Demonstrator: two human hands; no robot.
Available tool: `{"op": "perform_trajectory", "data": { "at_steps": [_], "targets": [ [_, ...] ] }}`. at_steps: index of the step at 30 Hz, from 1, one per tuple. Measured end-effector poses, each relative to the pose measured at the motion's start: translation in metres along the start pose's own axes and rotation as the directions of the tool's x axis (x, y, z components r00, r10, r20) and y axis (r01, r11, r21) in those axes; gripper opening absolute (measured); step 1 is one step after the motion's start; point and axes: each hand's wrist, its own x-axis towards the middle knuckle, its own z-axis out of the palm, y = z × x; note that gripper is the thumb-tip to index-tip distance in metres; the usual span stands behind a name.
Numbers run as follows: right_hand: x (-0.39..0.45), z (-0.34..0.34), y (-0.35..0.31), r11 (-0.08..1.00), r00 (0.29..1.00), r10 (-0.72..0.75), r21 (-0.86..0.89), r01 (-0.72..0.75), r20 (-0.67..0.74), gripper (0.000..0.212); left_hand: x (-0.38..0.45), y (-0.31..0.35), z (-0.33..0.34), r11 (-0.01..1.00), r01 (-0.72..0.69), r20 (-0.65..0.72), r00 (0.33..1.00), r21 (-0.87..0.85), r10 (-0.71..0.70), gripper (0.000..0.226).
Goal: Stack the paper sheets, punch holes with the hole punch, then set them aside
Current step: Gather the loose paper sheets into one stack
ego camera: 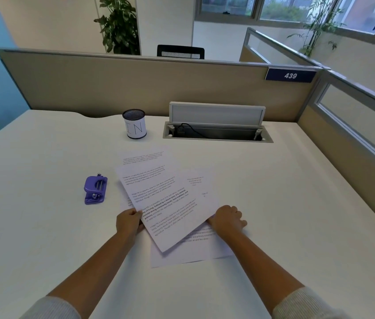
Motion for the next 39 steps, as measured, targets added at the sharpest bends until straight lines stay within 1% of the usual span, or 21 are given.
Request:
{"op": "perform_trajectory", "data": {
  "at_steps": [2,4,6,8,12,15,19,23,27,29,31,34,39],
  "targets": [
    [0.001,0.001,0.000,0.999,0.999,-0.019,0.030,0.018,0.036,0.043,0.000,-0.001,0.000,1.000,-0.004,0.000,1.000,0.015,0.004,0.016],
    [0.002,-0.002,0.002,0.993,0.997,-0.036,0.114,0.029,0.064,0.040,0.001,-0.001,-0.001,1.000,-0.004,0.004,1.000,0.024,0.004,0.014],
    [0.003,-0.007,0.011,0.974,0.996,-0.066,0.223,0.050,0.066,0.036,0.001,-0.001,-0.002,1.000,-0.004,0.010,1.000,0.027,0.004,0.014],
    [0.004,-0.015,0.026,0.951,0.993,-0.112,0.294,0.095,0.043,0.032,0.002,-0.001,-0.002,0.999,-0.008,0.016,1.000,0.034,0.007,0.017],
    [0.012,-0.039,0.057,0.920,0.990,-0.129,0.367,0.139,-0.052,0.029,0.003,-0.001,-0.002,0.998,-0.026,0.022,0.999,0.059,0.025,0.018],
    [0.017,-0.060,0.080,0.899,0.982,-0.131,0.401,0.176,-0.138,0.027,0.006,-0.001,-0.003,0.997,-0.032,0.022,0.999,0.070,0.031,0.023],
    [0.021,-0.090,0.104,0.874,0.962,-0.125,0.431,0.223,-0.243,0.024,0.008,-0.001,-0.003,0.998,-0.011,0.037,0.999,0.064,0.009,0.019],
    [0.018,-0.119,0.116,0.819,0.925,-0.076,0.507,0.270,-0.371,0.022,0.009,0.001,-0.005,0.998,0.002,0.069,0.998,0.069,-0.007,0.010],
    [0.012,-0.144,0.114,0.738,0.890,-0.043,0.586,0.335,-0.455,0.021,0.007,0.003,-0.006,0.997,0.012,0.112,0.994,0.070,-0.020,0.015],
    [0.008,-0.149,0.107,0.693,0.894,-0.054,0.628,0.355,-0.446,0.021,0.005,0.004,-0.007,0.998,0.028,0.149,0.988,0.065,-0.038,0.017],
    [0.007,-0.143,0.097,0.683,0.919,-0.084,0.650,0.335,-0.385,0.022,0.003,0.003,-0.007,0.997,0.046,0.196,0.979,0.056,-0.056,0.013],
    [0.011,-0.112,0.077,0.708,0.957,-0.144,0.649,0.278,-0.253,0.021,0.001,0.002,-0.006,0.997,0.063,0.227,0.971,0.045,-0.072,0.013],
    [0.010,-0.048,0.047,0.746,0.968,-0.225,0.619,0.245,-0.113,0.024,0.001,0.001,-0.006,0.997,0.070,0.241,0.968,0.016,-0.071,0.014]
  ]
}}
